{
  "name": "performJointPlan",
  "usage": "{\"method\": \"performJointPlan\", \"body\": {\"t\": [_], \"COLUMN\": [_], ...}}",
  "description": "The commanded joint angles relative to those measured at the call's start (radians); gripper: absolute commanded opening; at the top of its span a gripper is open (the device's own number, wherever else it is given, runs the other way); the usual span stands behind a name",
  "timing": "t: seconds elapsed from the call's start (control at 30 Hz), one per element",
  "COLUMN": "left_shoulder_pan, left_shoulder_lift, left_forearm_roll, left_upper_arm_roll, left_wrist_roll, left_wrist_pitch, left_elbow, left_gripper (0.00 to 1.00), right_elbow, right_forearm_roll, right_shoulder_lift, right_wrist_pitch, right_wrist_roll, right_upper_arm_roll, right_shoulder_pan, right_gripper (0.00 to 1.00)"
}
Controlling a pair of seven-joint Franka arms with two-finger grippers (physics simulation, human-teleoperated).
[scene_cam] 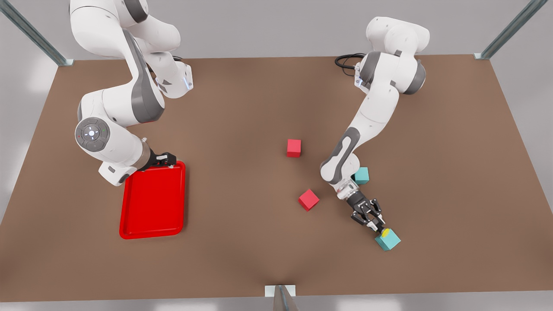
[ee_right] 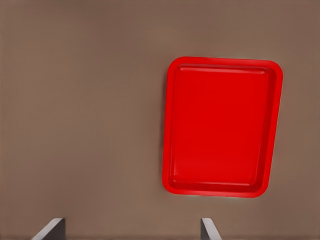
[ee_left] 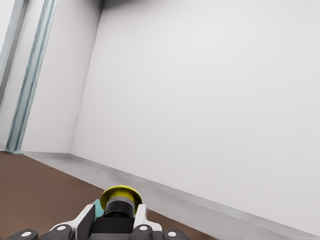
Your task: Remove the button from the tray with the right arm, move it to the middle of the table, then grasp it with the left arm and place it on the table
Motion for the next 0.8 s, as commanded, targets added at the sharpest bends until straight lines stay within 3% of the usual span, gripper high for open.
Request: {"method": "performJointPlan", "body": {"t": [0.0, 0.13, 0.17, 0.2, 0.77], "left_shoulder_pan": [0.011, 0.011, 0.01, 0.01, 0.01], "left_shoulder_lift": [0.011, 0.012, 0.012, 0.012, 0.004], "left_forearm_roll": [0.032, 0.033, 0.033, 0.032, 0.035], "left_upper_arm_roll": [0.0, 0.0, 0.0, 0.0, 0.0], "left_wrist_roll": [-0.289, -0.298, -0.298, -0.298, -0.29], "left_wrist_pitch": [0.009, 0.014, 0.014, 0.014, 0.029], "left_elbow": [0.011, 0.014, 0.014, 0.013, 0.013], "left_gripper": [0.45, 0.48, 0.8, 1.0, 1.0], "right_elbow": [0.0, 0.0, 0.0, 0.0, 0.002], "right_forearm_roll": [0.001, 0.001, 0.001, 0.001, 0.002], "right_shoulder_lift": [-0.001, -0.001, -0.001, -0.001, -0.007], "right_wrist_pitch": [0.0, 0.0, 0.0, 0.0, 0.0], "right_wrist_roll": [-0.001, -0.001, -0.001, -0.001, -0.002], "right_upper_arm_roll": [0.0, 0.0, 0.0, 0.0, 0.003], "right_shoulder_pan": [0.0, 0.0, 0.0, -0.002, -0.023], "right_gripper": [1.0, 1.0, 1.0, 1.0, 1.0]}}
